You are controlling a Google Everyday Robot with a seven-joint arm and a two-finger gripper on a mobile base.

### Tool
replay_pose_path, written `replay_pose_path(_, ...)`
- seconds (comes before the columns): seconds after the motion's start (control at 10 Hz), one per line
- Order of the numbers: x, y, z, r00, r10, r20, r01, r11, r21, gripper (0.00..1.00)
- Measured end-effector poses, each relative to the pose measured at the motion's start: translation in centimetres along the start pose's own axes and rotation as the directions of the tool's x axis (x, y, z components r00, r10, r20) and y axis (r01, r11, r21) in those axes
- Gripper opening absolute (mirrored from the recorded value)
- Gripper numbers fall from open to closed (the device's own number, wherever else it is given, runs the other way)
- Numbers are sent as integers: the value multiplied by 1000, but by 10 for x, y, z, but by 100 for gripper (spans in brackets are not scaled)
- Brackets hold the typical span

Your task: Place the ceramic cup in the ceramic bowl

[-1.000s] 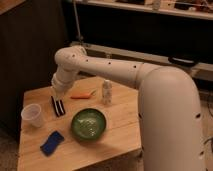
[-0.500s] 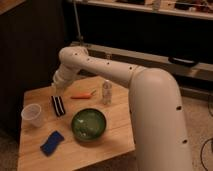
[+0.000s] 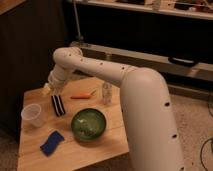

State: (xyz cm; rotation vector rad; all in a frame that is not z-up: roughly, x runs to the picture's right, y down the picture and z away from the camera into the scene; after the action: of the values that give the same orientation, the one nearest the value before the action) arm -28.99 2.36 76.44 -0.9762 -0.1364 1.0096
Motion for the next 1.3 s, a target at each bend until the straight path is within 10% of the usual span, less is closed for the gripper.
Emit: replay_pose_path(1.3,-2,33,91,988,-63,-142,70,997,44,80)
